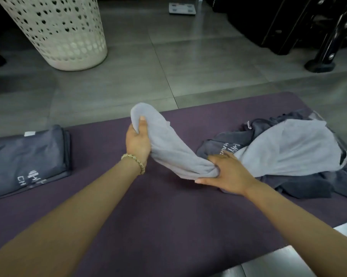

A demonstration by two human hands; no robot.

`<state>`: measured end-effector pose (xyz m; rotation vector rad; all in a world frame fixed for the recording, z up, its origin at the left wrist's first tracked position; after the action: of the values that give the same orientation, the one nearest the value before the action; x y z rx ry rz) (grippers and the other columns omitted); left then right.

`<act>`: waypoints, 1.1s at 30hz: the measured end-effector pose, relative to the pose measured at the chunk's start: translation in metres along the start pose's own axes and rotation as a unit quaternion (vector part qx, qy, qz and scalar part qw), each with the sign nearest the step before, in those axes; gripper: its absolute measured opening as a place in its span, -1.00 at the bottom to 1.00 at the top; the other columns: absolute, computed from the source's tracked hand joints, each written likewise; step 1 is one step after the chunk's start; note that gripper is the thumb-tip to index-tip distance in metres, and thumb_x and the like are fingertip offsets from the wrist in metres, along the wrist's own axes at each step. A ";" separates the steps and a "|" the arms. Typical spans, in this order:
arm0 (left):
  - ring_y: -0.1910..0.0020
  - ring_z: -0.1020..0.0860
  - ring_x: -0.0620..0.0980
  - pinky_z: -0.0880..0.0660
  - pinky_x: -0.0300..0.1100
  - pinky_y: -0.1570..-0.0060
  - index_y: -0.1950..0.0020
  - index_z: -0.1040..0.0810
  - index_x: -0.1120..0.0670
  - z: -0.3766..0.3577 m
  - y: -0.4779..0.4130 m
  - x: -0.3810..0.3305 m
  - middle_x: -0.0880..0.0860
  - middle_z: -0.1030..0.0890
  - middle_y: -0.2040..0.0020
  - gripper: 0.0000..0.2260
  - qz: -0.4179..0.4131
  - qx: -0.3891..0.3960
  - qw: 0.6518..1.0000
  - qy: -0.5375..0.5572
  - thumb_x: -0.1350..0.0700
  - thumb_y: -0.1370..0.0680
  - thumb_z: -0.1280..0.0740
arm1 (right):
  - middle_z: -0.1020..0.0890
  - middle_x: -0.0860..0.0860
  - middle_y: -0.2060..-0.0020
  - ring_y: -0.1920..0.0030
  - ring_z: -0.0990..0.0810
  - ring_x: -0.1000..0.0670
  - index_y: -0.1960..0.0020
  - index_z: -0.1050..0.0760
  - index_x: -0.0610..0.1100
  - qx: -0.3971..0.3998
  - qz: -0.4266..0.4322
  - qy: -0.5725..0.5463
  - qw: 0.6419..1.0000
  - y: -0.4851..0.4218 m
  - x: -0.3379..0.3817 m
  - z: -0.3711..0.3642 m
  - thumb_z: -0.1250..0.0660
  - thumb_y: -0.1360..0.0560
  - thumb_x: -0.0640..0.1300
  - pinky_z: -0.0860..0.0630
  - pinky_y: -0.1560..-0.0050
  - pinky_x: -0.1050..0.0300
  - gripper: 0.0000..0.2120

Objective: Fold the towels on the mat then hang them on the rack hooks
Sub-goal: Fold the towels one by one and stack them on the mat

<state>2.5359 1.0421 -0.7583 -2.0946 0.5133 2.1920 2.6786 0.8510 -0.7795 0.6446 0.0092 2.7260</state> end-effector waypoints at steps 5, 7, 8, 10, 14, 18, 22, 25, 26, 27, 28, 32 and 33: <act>-0.15 -0.56 0.01 -0.48 -0.20 -0.08 -0.26 -0.48 0.23 0.023 -0.005 -0.091 0.10 -0.59 -0.12 -0.61 -0.022 -0.016 0.999 0.037 -0.04 -0.63 -0.16 | -0.36 0.11 0.45 0.41 -0.32 0.10 0.32 -0.24 -0.06 -0.038 0.006 -0.043 0.998 -0.018 0.038 0.097 -0.41 -0.29 0.35 -0.26 0.35 0.20 -0.46; -0.21 -0.54 0.12 -0.50 -0.16 -0.06 -0.29 -0.45 0.25 0.028 0.000 -0.133 0.21 -0.58 -0.18 -0.59 -0.034 -0.010 0.998 0.053 -0.05 -0.61 -0.20 | -0.43 0.09 0.44 0.37 -0.40 0.08 0.32 -0.28 -0.04 -0.072 0.000 -0.044 0.996 -0.022 0.052 0.145 -0.41 -0.32 0.30 -0.31 0.34 0.17 -0.52; -0.20 -0.54 0.17 -0.52 -0.16 0.02 -0.29 -0.44 0.27 0.030 0.004 -0.154 0.26 -0.56 -0.21 -0.58 -0.037 0.002 0.998 0.059 -0.03 -0.61 -0.22 | -0.48 0.08 0.43 0.35 -0.45 0.06 0.31 -0.33 -0.05 -0.093 0.004 -0.054 0.994 -0.022 0.060 0.170 -0.43 -0.30 0.29 -0.36 0.31 0.13 -0.54; -0.13 -0.58 0.16 -0.56 -0.23 0.16 -0.25 -0.45 0.22 0.032 0.013 -0.199 0.27 -0.54 -0.23 -0.66 -0.052 0.048 0.995 0.077 0.00 -0.60 -0.24 | -0.48 0.10 0.45 0.37 -0.46 0.11 0.32 -0.37 -0.11 -0.143 0.017 -0.114 0.983 -0.020 0.077 0.224 -0.49 -0.24 0.26 -0.38 0.30 0.14 -0.51; -0.04 -0.60 0.25 -0.55 -0.29 0.31 -0.30 -0.40 0.32 0.047 0.038 -0.267 0.42 -0.39 -0.31 -0.57 -0.058 0.079 0.994 0.048 -0.01 -0.62 -0.20 | -0.34 0.03 0.45 0.39 -0.35 0.11 0.31 -0.32 -0.21 -0.209 0.072 -0.166 0.961 -0.008 0.127 0.310 -0.34 -0.26 0.43 -0.33 0.28 0.13 -0.33; -0.03 -0.59 0.16 -0.57 -0.04 -0.02 -0.01 -0.54 0.22 0.082 0.066 -0.308 0.26 -0.61 -0.10 -0.61 -0.148 0.052 0.983 -0.096 -0.07 -0.64 -0.11 | -0.32 0.02 0.48 0.41 -0.32 0.10 0.40 -0.30 -0.16 -0.206 0.106 -0.182 0.956 0.010 0.185 0.338 -0.27 -0.37 0.39 -0.33 0.26 0.13 -0.39; 0.18 -0.56 0.20 -0.51 0.08 0.02 0.36 -0.39 0.15 0.119 0.101 -0.350 0.28 -0.56 0.23 -0.51 -0.276 0.053 0.901 -0.330 -0.05 -0.67 0.01 | -0.39 0.04 0.51 0.41 -0.36 0.10 0.42 -0.37 -0.15 -0.181 0.103 -0.223 0.952 0.023 0.228 0.323 -0.37 -0.43 0.21 -0.35 0.28 0.16 -0.52; 0.13 -0.56 0.14 -0.48 -0.05 0.10 0.08 -0.50 0.17 0.144 0.134 -0.375 0.21 -0.61 0.09 -0.58 -0.310 0.009 0.769 -0.560 0.02 -0.69 0.07 | -0.44 0.02 0.48 0.40 -0.37 0.12 0.41 -0.42 -0.15 -0.156 0.094 -0.244 0.953 0.031 0.254 0.297 -0.41 -0.43 0.14 -0.36 0.29 0.22 -0.57; 0.10 -0.57 0.14 -0.46 -0.07 0.14 0.03 -0.50 0.16 0.152 0.146 -0.382 0.19 -0.61 0.08 -0.60 -0.319 -0.006 0.740 -0.592 0.03 -0.69 0.07 | -0.44 0.01 0.47 0.40 -0.37 0.12 0.40 -0.44 -0.16 -0.142 0.088 -0.248 0.954 0.034 0.260 0.286 -0.41 -0.43 0.12 -0.35 0.31 0.24 -0.58; 0.11 -0.57 0.15 -0.45 -0.05 0.14 0.09 -0.48 0.17 0.160 0.153 -0.385 0.18 -0.60 0.13 -0.60 -0.327 -0.006 0.733 -0.597 0.02 -0.69 0.06 | -0.44 0.00 0.46 0.39 -0.37 0.13 0.39 -0.45 -0.17 -0.124 0.081 -0.252 0.956 0.037 0.266 0.274 -0.41 -0.44 0.11 -0.35 0.31 0.25 -0.59; 0.16 -0.56 0.16 -0.47 -0.02 0.11 0.21 -0.43 0.17 0.168 0.158 -0.388 0.17 -0.58 0.22 -0.58 -0.326 0.010 0.765 -0.554 0.01 -0.68 0.05 | -0.42 -0.01 0.44 0.38 -0.37 0.12 0.37 -0.44 -0.17 -0.103 0.074 -0.260 0.957 0.041 0.272 0.263 -0.39 -0.46 0.10 -0.33 0.30 0.25 -0.60; 0.25 -0.60 0.19 -0.57 0.13 0.05 0.20 -0.49 0.34 0.197 0.165 -0.394 0.29 -0.59 0.25 -0.46 -0.263 0.087 0.934 -0.226 -0.09 -0.65 -0.04 | -0.39 -0.08 0.29 0.28 -0.36 0.05 0.16 -0.44 -0.17 -0.042 0.065 -0.320 0.944 0.057 0.306 0.234 -0.30 -0.54 0.04 -0.34 0.24 0.29 -0.73; 0.22 -0.62 0.17 -0.61 0.08 0.10 0.07 -0.50 0.38 0.200 0.173 -0.398 0.29 -0.60 0.18 -0.47 -0.248 0.094 0.946 -0.188 -0.08 -0.65 -0.05 | -0.48 -0.04 0.21 0.21 -0.45 0.06 0.05 -0.46 -0.14 -0.040 0.070 -0.342 0.936 0.060 0.320 0.233 -0.30 -0.54 0.02 -0.39 0.19 0.39 -0.78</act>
<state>2.3252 1.0076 -0.3310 -1.4532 0.1312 2.0598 2.4924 0.8828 -0.4266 1.5763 -0.3230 2.4584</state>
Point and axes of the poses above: each hand's wrist, its own y-axis away from the middle knuckle, its own z-axis out of the back of the hand, x = y × z, the point moved 3 cm from there along -y, towards the middle knuckle
